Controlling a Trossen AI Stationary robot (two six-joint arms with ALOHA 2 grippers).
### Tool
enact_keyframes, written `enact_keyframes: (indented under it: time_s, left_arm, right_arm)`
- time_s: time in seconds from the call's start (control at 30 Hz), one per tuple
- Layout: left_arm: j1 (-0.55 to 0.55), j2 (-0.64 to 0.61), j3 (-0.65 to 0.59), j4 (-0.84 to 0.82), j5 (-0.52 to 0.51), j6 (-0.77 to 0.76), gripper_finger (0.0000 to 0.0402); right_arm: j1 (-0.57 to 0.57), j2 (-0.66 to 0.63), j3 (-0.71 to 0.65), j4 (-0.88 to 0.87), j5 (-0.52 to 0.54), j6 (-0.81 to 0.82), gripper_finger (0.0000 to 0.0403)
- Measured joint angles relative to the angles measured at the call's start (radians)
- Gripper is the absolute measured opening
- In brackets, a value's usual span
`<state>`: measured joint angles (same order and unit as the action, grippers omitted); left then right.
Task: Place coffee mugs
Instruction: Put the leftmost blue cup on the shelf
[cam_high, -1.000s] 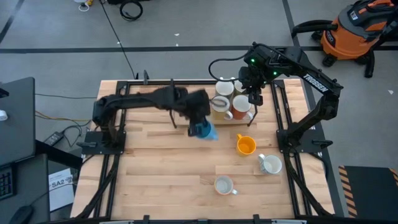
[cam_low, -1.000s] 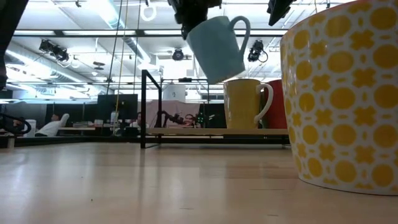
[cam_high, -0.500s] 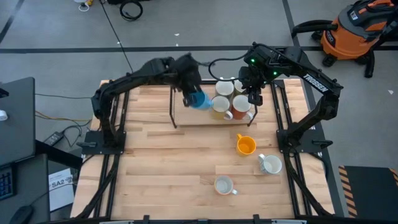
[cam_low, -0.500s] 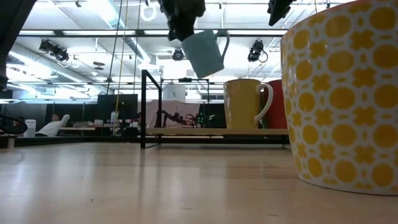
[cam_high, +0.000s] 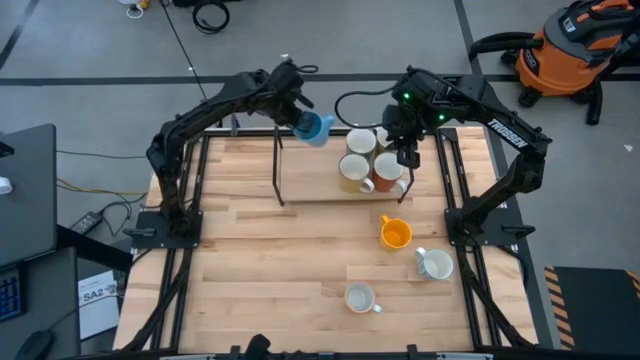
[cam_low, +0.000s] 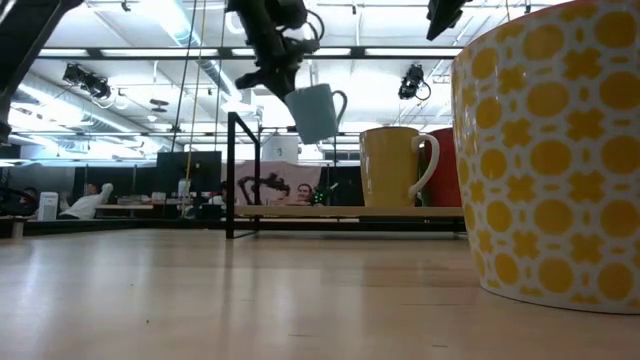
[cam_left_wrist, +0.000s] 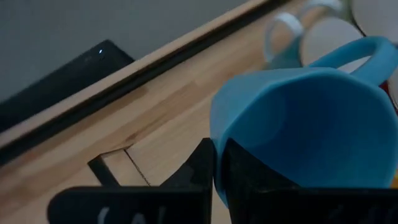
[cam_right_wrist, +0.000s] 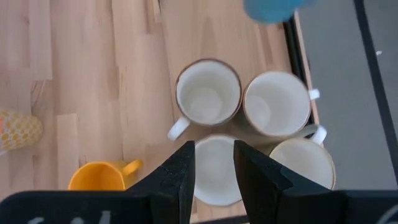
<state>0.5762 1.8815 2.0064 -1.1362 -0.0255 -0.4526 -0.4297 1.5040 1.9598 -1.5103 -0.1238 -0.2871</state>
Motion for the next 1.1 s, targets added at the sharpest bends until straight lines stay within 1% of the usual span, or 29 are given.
enact_keyframes:
  time_s: [0.1, 0.27, 0.53, 0.9, 1.1]
  left_arm:
    - [0.001, 0.033, 0.000, -0.003, 0.004, -0.051, 0.0022]
    - [-0.005, 0.089, 0.000, -0.001, 0.052, -0.150, 0.0022]
    - [-0.012, 0.164, 0.000, 0.012, 0.056, -0.274, 0.0022]
    - [-0.021, 0.221, -0.001, 0.102, 0.058, -0.347, 0.0022]
    - [-0.028, 0.232, -0.002, 0.103, 0.037, -0.351, 0.0022]
  right_arm:
    - [0.000, 0.000, 0.000, 0.044, 0.000, 0.000, 0.0117]
    - [0.000, 0.000, 0.000, 0.117, 0.000, 0.000, 0.0117]
    - [0.000, 0.000, 0.000, 0.179, 0.000, -0.027, 0.0117]
    - [0.000, 0.000, 0.000, 0.193, 0.003, -0.030, 0.0117]
    - [0.000, 0.000, 0.000, 0.193, 0.003, -0.030, 0.0117]
